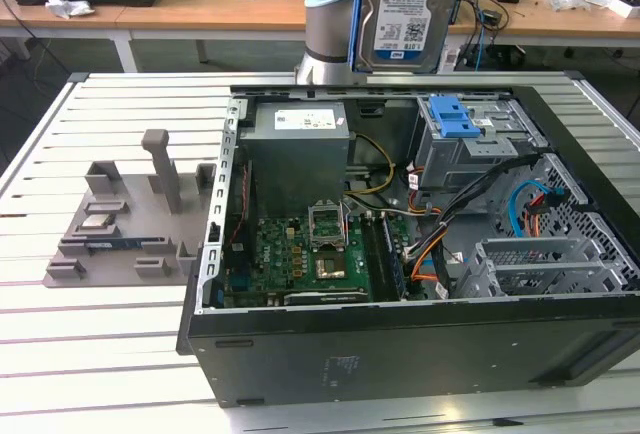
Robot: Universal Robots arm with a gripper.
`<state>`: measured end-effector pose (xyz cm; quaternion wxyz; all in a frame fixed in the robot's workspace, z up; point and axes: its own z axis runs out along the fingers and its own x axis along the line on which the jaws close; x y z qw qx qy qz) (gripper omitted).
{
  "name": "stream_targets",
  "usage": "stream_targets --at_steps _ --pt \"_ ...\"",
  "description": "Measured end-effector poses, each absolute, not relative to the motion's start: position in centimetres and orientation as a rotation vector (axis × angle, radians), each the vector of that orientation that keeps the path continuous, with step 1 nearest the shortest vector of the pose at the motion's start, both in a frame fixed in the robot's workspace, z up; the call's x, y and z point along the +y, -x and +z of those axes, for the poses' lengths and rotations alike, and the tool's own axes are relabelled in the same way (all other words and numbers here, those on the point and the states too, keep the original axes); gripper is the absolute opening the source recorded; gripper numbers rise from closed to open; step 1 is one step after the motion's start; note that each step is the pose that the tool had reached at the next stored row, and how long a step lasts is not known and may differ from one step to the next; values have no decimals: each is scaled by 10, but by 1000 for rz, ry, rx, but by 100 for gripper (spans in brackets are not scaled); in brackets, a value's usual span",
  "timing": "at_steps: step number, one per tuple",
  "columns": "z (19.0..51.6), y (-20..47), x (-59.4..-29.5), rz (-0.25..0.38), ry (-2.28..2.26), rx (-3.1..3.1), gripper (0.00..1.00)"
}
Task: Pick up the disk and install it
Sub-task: 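Pick up the disk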
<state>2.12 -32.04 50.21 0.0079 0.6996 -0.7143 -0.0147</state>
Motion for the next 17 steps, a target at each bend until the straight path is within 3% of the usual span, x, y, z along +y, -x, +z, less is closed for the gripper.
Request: stream_targets --at_steps 17 --pt "502 -24 -367 -46 -2187 -2233 37"
